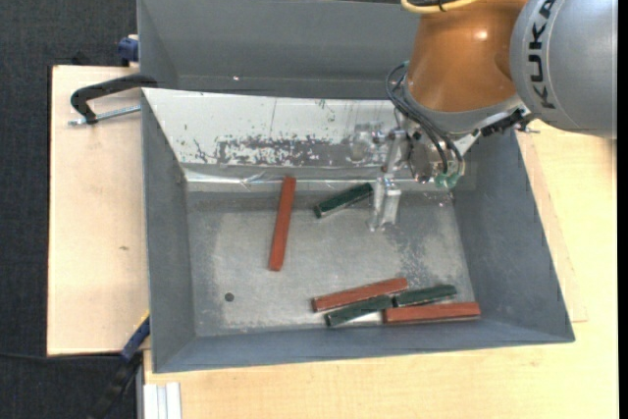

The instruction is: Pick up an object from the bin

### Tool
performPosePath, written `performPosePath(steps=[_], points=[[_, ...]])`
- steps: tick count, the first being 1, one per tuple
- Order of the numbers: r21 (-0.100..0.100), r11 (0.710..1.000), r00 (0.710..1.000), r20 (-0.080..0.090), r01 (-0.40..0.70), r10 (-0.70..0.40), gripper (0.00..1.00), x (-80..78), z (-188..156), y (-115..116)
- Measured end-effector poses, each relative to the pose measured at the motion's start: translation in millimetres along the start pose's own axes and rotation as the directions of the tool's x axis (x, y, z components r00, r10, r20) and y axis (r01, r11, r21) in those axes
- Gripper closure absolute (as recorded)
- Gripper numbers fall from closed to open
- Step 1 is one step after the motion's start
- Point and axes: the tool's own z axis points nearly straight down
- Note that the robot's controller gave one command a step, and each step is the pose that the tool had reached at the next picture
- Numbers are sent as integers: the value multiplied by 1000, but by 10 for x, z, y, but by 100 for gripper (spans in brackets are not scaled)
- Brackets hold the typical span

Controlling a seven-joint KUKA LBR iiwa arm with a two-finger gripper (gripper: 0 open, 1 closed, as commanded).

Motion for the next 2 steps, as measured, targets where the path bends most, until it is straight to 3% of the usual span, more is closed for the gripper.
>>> performPosePath(steps=[1,2], points=[[0,1000,1000,-3,0,0,0,59,688,125],[-1,996,996,-8,86,-86,0,-46,1066,62]])
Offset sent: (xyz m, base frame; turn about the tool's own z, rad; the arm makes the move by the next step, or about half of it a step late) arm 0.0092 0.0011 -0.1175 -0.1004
